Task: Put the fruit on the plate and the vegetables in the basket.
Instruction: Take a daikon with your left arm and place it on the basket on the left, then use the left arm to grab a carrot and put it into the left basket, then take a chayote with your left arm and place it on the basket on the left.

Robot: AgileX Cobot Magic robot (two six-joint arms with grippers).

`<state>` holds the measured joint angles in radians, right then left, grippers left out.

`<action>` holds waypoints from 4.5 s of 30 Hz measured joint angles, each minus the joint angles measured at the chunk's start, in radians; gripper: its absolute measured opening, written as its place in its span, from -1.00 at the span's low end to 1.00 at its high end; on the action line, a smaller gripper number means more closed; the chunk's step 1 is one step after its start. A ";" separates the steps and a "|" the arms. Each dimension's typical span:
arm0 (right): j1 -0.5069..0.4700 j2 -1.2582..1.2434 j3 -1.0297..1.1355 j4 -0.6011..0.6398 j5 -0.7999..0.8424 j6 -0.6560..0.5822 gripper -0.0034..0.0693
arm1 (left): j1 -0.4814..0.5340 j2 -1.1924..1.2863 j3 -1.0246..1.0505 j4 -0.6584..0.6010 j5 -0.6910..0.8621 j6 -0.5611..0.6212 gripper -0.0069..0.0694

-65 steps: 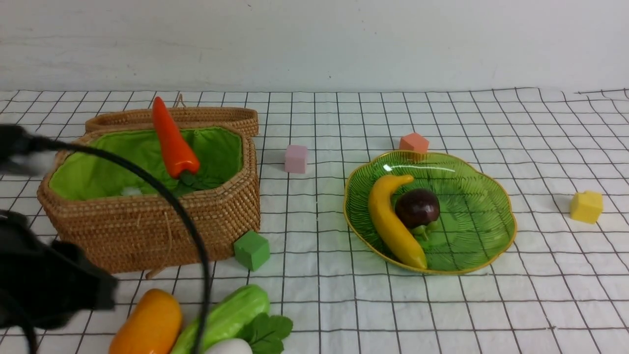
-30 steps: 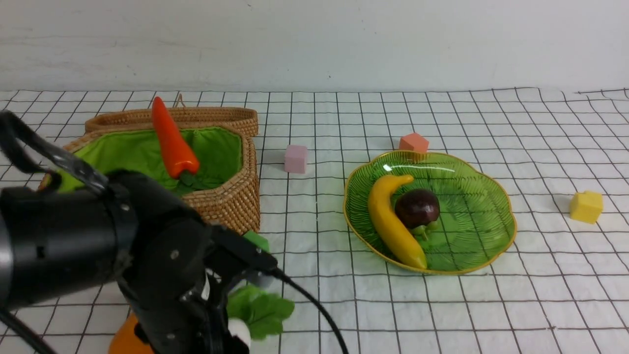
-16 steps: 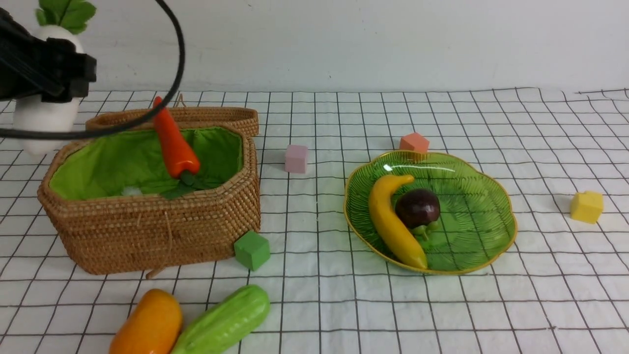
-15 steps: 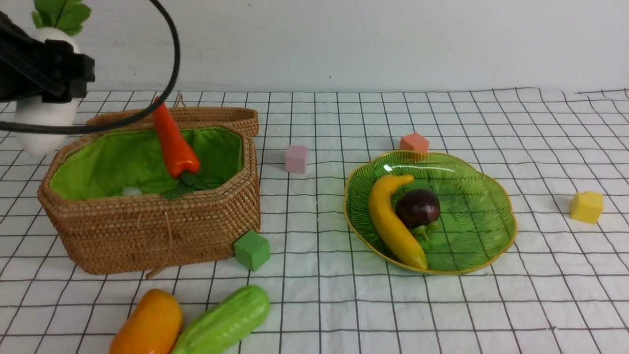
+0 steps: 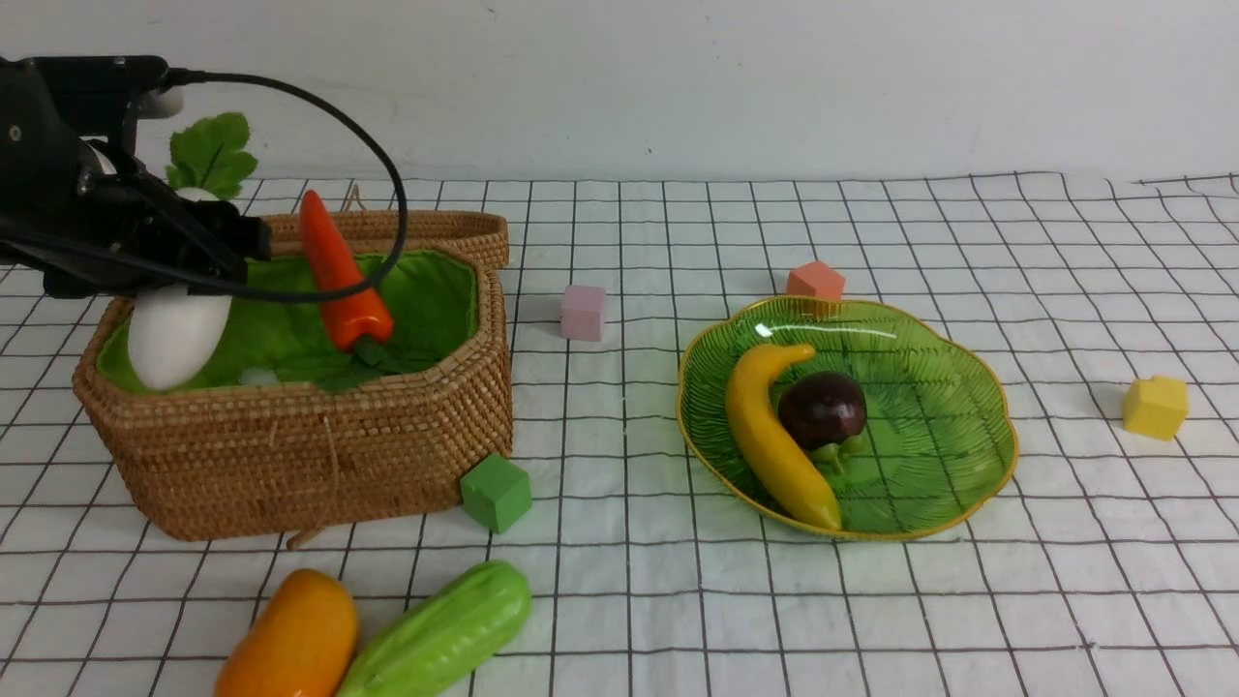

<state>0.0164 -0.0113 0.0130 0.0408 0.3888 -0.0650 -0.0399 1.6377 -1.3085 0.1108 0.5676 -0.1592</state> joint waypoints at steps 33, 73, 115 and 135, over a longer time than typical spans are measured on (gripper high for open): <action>0.000 0.000 0.000 0.000 0.000 0.000 -0.35 | -0.015 0.277 -0.312 -0.445 0.173 0.035 0.63; 0.000 0.000 0.000 0.000 0.000 0.000 -0.25 | -0.015 0.108 -0.138 -0.291 0.133 -0.802 -0.01; 0.000 0.000 0.000 0.000 0.000 0.000 -0.25 | -0.531 0.140 0.083 -0.044 0.346 0.129 0.78; 0.000 0.000 0.000 0.000 0.000 0.000 -0.24 | -0.495 0.103 -0.289 0.040 0.513 0.151 0.28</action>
<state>0.0164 -0.0113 0.0130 0.0408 0.3888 -0.0652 -0.5353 1.7408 -1.5970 0.1508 1.0805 -0.0086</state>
